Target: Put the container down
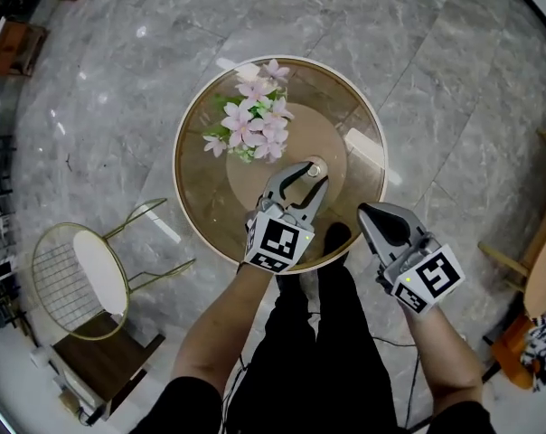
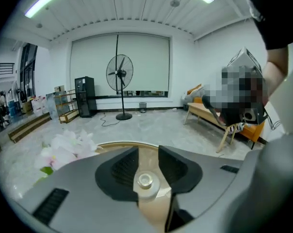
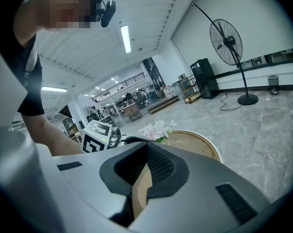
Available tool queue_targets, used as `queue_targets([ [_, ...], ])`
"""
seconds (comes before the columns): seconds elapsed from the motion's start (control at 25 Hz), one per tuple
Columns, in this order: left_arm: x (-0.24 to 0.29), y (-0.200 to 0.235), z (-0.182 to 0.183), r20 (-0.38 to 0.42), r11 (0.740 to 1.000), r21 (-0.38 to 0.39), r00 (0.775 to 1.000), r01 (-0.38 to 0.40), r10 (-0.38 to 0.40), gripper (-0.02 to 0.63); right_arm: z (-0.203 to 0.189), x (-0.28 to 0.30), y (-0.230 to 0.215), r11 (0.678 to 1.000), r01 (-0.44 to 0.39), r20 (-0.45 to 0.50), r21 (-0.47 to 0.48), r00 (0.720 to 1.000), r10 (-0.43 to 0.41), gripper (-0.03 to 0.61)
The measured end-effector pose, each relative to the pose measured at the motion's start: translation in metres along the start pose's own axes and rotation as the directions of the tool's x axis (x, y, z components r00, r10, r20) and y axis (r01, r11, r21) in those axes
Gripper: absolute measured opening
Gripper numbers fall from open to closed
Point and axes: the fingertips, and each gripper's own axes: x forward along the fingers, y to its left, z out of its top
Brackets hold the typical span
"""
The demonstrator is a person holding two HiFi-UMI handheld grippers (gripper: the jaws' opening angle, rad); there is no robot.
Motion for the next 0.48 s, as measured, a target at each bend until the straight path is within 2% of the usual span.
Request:
queue_targets([
  [0.12, -0.051, 0.005, 0.035, 0.044, 1.000, -0.016, 0.999, -0.020, 0.020, 0.061, 0.030, -0.015, 0.046, 1.000, -0.013, 0.023, -0.001, 1.000, 0.013, 0.015],
  [0.2, -0.088, 0.000, 0.052, 0.033, 1.000, 0.022, 0.999, -0.008, 0.007, 0.024, 0.051, -0.027, 0.080, 1.000, -0.006, 0.053, 0.023, 0.999, 0.005, 0.014],
  [0.32, -0.141, -0.008, 0.072, 0.000, 0.995, 0.099, 1.000, 0.003, -0.003, 0.020, 0.078, -0.045, 0.122, 0.999, 0.031, 0.084, 0.025, 0.996, -0.033, 0.014],
  [0.48, -0.210, -0.012, 0.103, 0.033, 0.998, 0.063, 0.999, 0.025, -0.027, 0.018, 0.113, -0.063, 0.177, 0.998, 0.063, 0.112, -0.030, 0.992, -0.060, 0.014],
])
